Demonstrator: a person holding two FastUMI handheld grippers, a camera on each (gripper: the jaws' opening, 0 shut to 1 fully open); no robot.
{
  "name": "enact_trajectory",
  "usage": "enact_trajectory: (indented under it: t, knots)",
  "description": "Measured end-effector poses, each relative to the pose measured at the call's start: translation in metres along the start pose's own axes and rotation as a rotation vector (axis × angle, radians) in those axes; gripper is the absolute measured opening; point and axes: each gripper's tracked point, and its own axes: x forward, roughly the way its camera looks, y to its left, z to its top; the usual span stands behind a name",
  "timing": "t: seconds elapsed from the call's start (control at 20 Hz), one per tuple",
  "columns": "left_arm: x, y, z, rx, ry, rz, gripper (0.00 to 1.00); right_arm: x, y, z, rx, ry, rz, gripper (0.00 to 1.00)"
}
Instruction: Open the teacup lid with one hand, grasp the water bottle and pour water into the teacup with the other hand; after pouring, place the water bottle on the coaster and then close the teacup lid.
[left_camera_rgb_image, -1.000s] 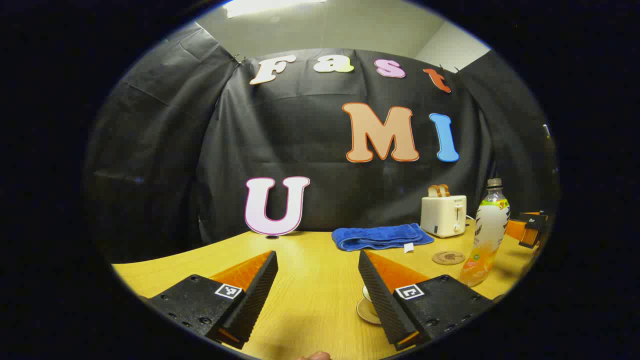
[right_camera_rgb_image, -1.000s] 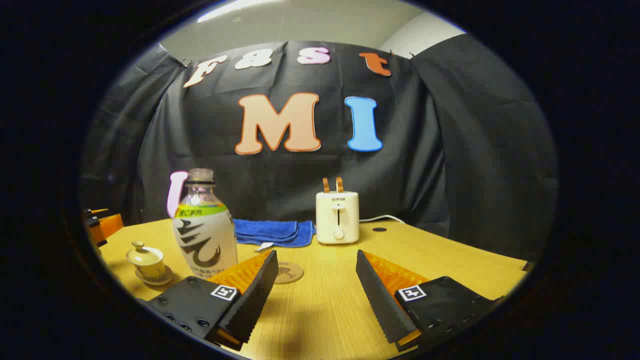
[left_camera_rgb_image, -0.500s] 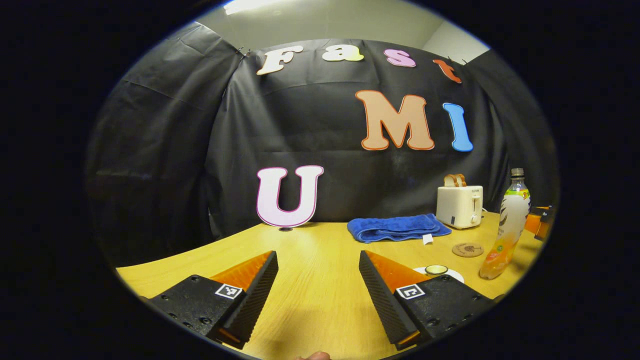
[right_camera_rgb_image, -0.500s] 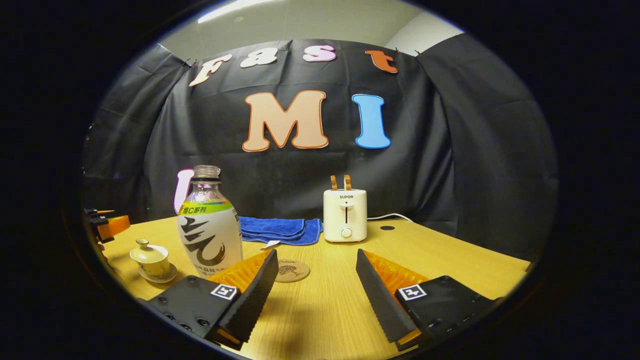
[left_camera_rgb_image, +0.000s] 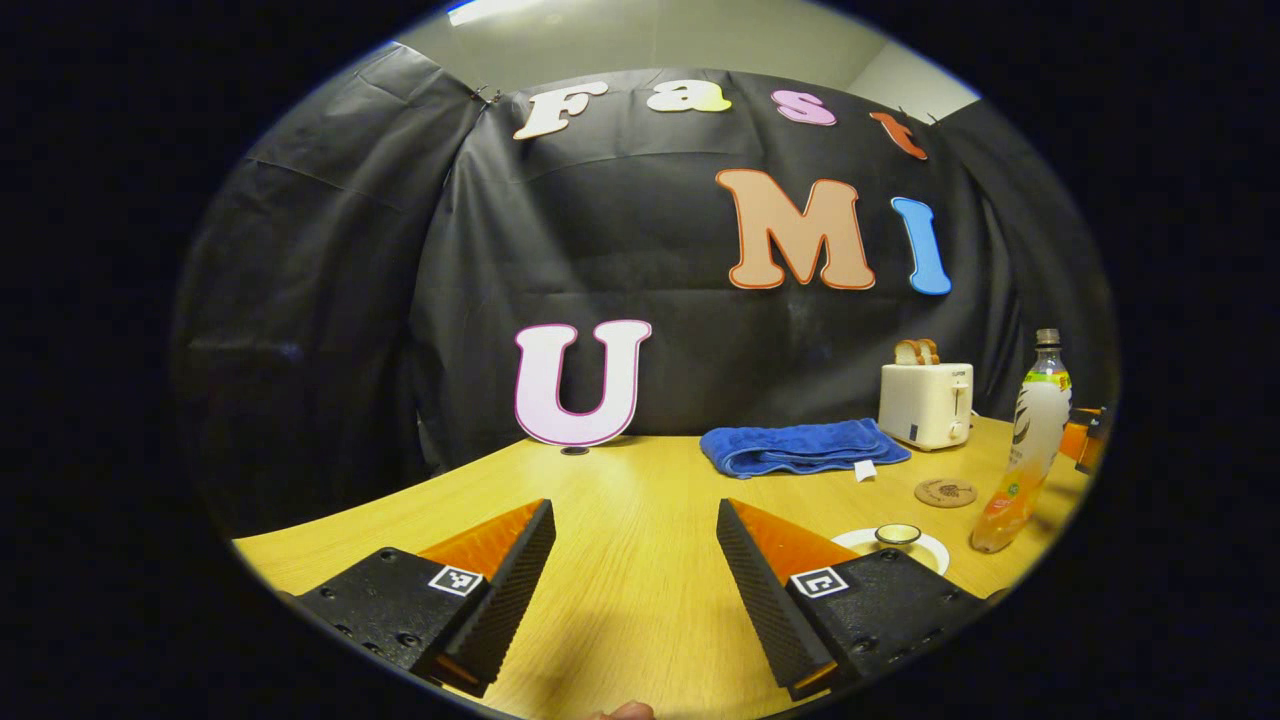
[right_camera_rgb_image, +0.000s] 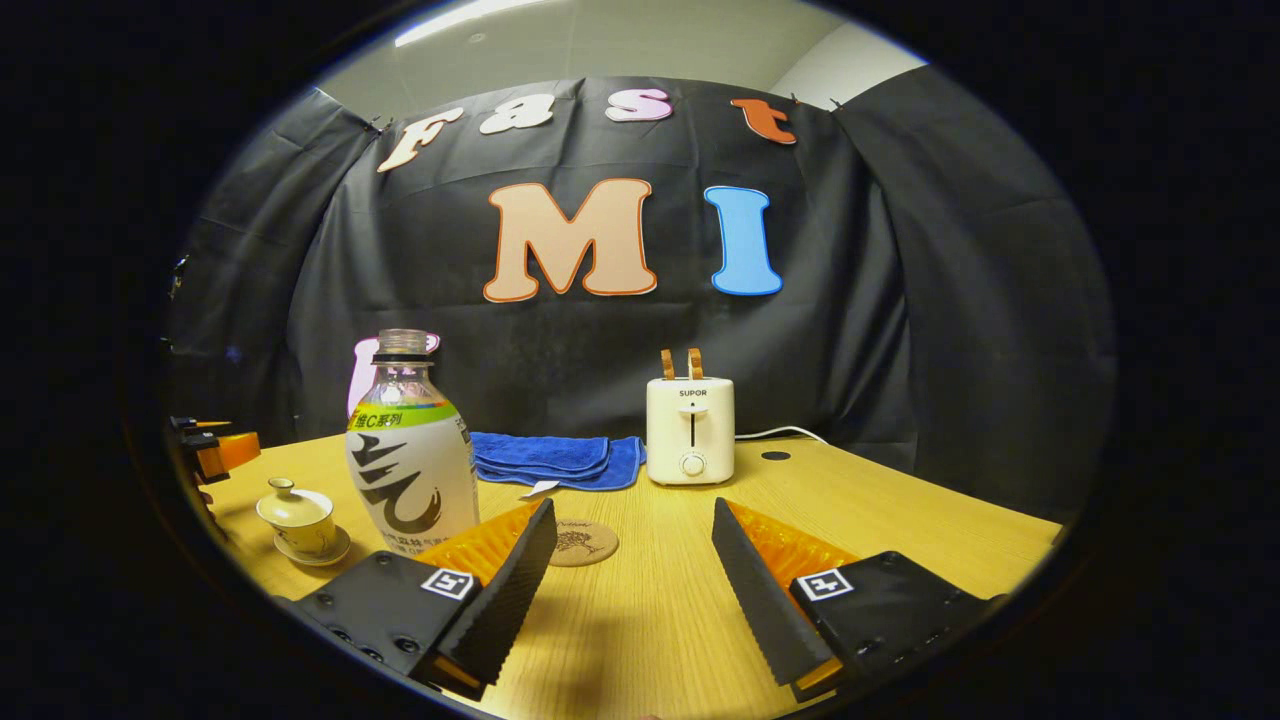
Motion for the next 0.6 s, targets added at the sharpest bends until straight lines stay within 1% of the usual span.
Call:
enact_trajectory:
  t: [0.1, 0.15, 0.25, 0.45, 0.5, 0.6]
  knots:
    - [-0.0012, 0.0018, 0.0004, -0.001, -0.003, 0.011, 0.95, -0.0004, 0.0001, 0.0006, 0.000, -0.001, 0.000, 1.00]
    - [-0.0010, 0.0017, 0.0011, -0.003, -0.006, 0.010, 0.95, -0.0009, -0.0003, 0.0008, 0.000, -0.002, 0.000, 0.97]
    - [-0.0002, -0.0018, 0.0011, -0.003, -0.008, -0.004, 0.95, -0.0005, -0.0006, 0.0003, 0.000, -0.002, -0.001, 0.97]
    - [-0.0008, -0.0012, 0.0011, -0.006, -0.011, -0.007, 0.95, -0.0009, -0.0008, 0.0011, 0.000, -0.003, -0.003, 0.97]
    - [-0.0008, -0.0018, 0.0012, -0.005, -0.007, -0.009, 0.95, -0.0004, -0.0005, 0.0005, 0.000, -0.002, -0.003, 1.00]
    - [-0.0008, -0.0027, 0.0020, -0.007, -0.014, -0.016, 0.95, 0.0000, -0.0007, 0.0000, 0.000, -0.002, -0.002, 1.00]
